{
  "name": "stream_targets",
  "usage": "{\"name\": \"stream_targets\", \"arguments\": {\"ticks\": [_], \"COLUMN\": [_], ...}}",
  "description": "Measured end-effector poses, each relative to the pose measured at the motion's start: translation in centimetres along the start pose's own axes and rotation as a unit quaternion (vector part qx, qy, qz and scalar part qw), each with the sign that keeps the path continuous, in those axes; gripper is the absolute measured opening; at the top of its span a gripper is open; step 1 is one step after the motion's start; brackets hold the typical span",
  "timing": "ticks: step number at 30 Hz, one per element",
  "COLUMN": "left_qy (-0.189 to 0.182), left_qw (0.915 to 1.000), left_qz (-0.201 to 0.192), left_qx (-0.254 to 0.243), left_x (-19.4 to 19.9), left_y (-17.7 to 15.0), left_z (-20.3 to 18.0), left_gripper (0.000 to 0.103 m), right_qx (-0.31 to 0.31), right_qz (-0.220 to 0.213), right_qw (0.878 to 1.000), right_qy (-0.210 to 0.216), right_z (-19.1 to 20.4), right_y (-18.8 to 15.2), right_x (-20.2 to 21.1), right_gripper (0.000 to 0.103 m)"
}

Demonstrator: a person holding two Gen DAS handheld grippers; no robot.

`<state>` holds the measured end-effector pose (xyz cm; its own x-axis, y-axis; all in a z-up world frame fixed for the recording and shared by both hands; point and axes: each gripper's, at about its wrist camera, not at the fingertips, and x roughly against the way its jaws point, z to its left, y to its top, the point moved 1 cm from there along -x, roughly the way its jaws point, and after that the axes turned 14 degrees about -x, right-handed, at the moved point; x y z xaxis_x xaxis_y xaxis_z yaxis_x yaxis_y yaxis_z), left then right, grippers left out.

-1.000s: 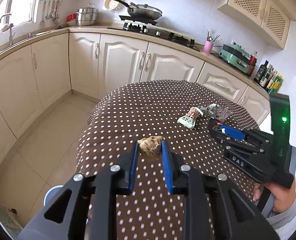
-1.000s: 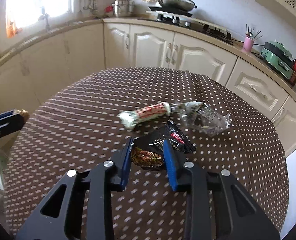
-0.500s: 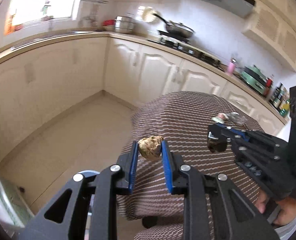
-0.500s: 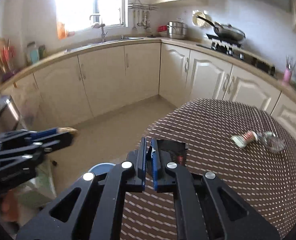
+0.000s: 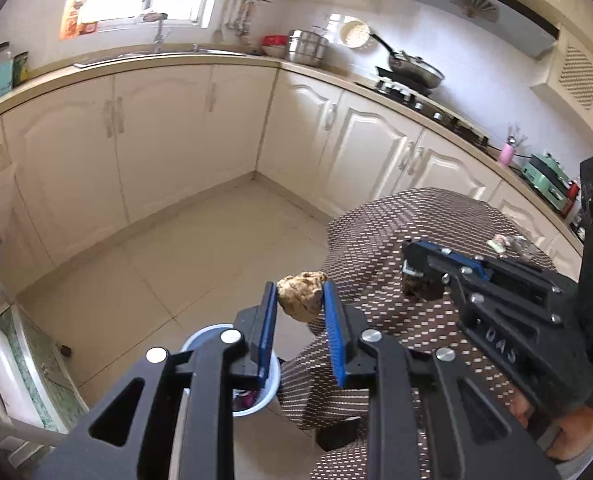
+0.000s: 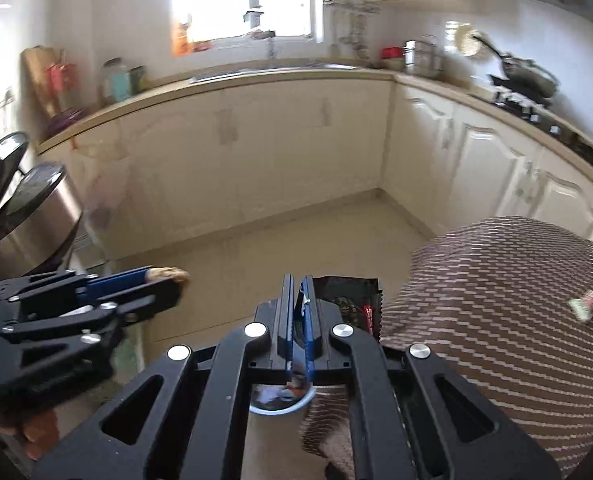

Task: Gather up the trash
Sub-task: 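Carry the crumb and chip bag over the bucket and open both tools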

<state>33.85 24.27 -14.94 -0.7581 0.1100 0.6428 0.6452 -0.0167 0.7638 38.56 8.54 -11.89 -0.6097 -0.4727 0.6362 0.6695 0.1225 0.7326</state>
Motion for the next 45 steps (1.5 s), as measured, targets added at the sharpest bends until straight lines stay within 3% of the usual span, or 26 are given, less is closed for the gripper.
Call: {"name": "stream_targets", "arguments": {"ticks": [7,14,26,29,31,34,36,45], "left_qy": [0.016,0.020,0.011,0.010,0.009,0.004,-0.001,-0.014], "left_qw": [0.9990,0.9970,0.9923,0.9915,0.9909,0.9901,0.9895,0.9877], "left_qz": [0.028,0.056,0.095,0.101,0.105,0.112,0.118,0.134], "left_qx": [0.029,0.049,0.078,0.082,0.083,0.084,0.084,0.079], "left_x": [-2.8,-6.7,-12.7,-13.5,-14.0,-14.8,-15.3,-17.6], "left_y": [-2.0,-3.8,-6.1,-6.5,-6.8,-7.3,-7.4,-7.5], "left_z": [3.8,6.0,9.5,10.1,10.2,10.4,10.2,8.9], "left_gripper": [0.023,0.023,0.023,0.023,0.023,0.023,0.023,0.023], "right_qx": [0.001,-0.011,-0.046,-0.042,-0.038,-0.022,-0.014,0.006], "right_qz": [0.061,0.116,0.164,0.161,0.155,0.141,0.127,0.072], "right_qw": [0.998,0.992,0.984,0.985,0.987,0.990,0.992,0.995], "right_qy": [0.033,0.041,0.050,0.038,0.033,0.011,-0.013,-0.070], "right_z": [2.4,2.0,1.1,1.1,1.1,1.0,0.8,-0.3], "right_y": [-1.7,-3.6,-4.5,-4.4,-4.5,-4.6,-4.6,-4.6], "right_x": [-5.5,-10.8,-17.3,-18.2,-18.3,-17.9,-17.4,-15.1], "right_gripper": [0.003,0.003,0.009,0.009,0.021,0.027,0.040,0.057]}}
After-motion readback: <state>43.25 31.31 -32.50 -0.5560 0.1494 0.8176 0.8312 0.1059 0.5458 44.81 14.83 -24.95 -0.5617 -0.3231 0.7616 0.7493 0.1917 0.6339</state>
